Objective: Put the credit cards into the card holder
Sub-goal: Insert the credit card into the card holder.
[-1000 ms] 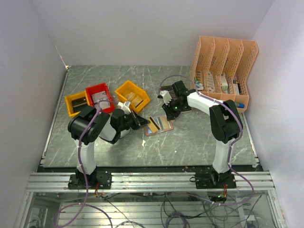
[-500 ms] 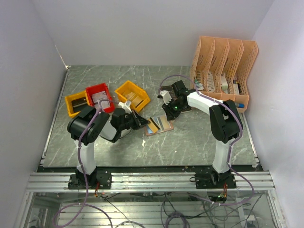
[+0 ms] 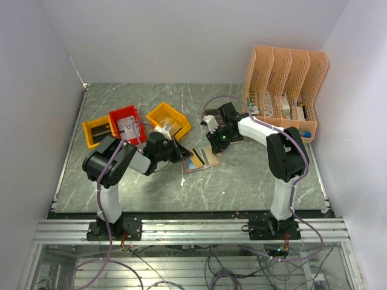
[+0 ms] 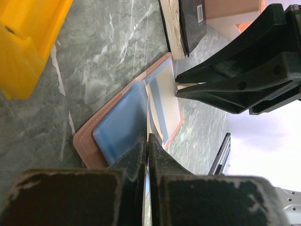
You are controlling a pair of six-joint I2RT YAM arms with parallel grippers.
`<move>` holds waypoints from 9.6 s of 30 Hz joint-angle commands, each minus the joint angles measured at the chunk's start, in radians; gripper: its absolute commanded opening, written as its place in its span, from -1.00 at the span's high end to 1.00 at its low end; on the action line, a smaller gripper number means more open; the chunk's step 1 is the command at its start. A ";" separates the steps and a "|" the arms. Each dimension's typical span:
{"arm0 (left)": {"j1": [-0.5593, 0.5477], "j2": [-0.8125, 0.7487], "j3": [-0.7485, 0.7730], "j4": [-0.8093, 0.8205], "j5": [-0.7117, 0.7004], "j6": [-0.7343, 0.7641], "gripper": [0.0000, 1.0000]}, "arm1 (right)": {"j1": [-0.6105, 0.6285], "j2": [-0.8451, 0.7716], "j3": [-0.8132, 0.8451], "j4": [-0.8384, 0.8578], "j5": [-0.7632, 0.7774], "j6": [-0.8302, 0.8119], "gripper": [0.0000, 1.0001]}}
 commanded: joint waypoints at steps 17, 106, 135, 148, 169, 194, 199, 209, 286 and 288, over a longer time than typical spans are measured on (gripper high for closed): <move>-0.031 -0.008 0.119 -0.241 -0.016 0.097 0.86 | 0.006 0.024 0.020 -0.013 -0.016 -0.010 0.54; -0.092 -0.097 0.179 -0.459 -0.236 0.160 0.86 | 0.009 0.025 0.027 -0.026 -0.039 -0.019 0.54; -0.093 -0.060 0.161 -0.298 -0.190 0.163 0.86 | 0.009 0.033 0.029 -0.030 -0.042 -0.020 0.54; -0.113 -0.049 0.166 -0.393 -0.160 0.101 0.86 | 0.009 0.025 0.028 -0.029 -0.044 -0.022 0.54; -0.139 -0.018 0.253 -0.575 -0.201 0.035 0.84 | 0.010 0.025 0.027 -0.029 -0.046 -0.022 0.53; -0.149 -0.019 0.265 -0.662 -0.259 0.023 0.85 | 0.018 0.028 0.026 -0.026 -0.039 -0.020 0.53; -0.148 -0.004 0.281 -0.675 -0.246 0.029 0.85 | 0.021 0.031 0.026 -0.026 -0.038 -0.021 0.53; -0.163 -0.027 0.293 -0.745 -0.271 0.057 0.79 | 0.026 0.034 0.026 -0.025 -0.036 -0.021 0.53; -0.160 0.095 0.415 -0.797 -0.208 0.121 0.58 | 0.232 -0.362 -0.506 0.593 -0.080 -0.409 0.95; -0.160 0.095 0.415 -0.798 -0.207 0.122 0.58 | 0.248 -0.347 -0.504 0.611 -0.040 -0.393 0.95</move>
